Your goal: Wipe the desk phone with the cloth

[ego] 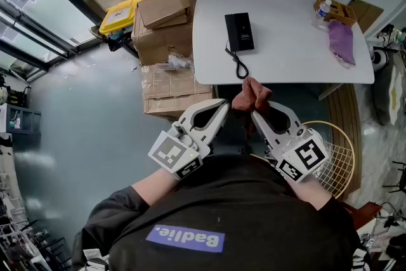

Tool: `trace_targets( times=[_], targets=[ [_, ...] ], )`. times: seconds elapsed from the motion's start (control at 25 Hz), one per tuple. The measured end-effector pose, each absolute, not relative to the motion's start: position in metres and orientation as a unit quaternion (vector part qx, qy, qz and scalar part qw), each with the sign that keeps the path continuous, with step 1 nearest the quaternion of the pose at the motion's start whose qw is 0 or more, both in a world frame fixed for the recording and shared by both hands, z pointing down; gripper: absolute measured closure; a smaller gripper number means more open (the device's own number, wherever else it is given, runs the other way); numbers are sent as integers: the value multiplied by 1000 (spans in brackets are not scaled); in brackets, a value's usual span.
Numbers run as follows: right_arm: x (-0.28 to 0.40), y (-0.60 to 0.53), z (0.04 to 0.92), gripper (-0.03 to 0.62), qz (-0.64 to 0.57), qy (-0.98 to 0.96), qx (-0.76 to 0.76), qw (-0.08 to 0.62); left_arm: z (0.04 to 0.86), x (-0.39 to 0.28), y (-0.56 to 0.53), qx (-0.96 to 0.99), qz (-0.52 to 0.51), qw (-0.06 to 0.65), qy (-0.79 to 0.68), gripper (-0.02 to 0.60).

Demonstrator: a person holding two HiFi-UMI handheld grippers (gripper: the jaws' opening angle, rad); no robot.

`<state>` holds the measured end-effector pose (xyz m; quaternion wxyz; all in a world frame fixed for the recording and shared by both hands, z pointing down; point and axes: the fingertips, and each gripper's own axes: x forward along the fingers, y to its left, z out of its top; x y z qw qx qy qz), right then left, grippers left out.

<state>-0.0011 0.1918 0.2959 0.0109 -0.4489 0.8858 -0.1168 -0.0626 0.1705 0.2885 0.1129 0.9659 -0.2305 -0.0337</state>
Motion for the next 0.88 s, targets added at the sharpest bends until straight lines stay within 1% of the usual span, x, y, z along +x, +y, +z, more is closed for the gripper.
trace_targets(
  times=[0.52, 0.88],
  targets=[
    [36, 175, 312, 523, -132, 904, -405, 21, 300, -31, 153, 953, -23, 110, -282, 581],
    [31, 139, 329, 523, -146, 913, -381, 8, 306, -33, 120, 950, -24, 104, -292, 581]
  ],
)
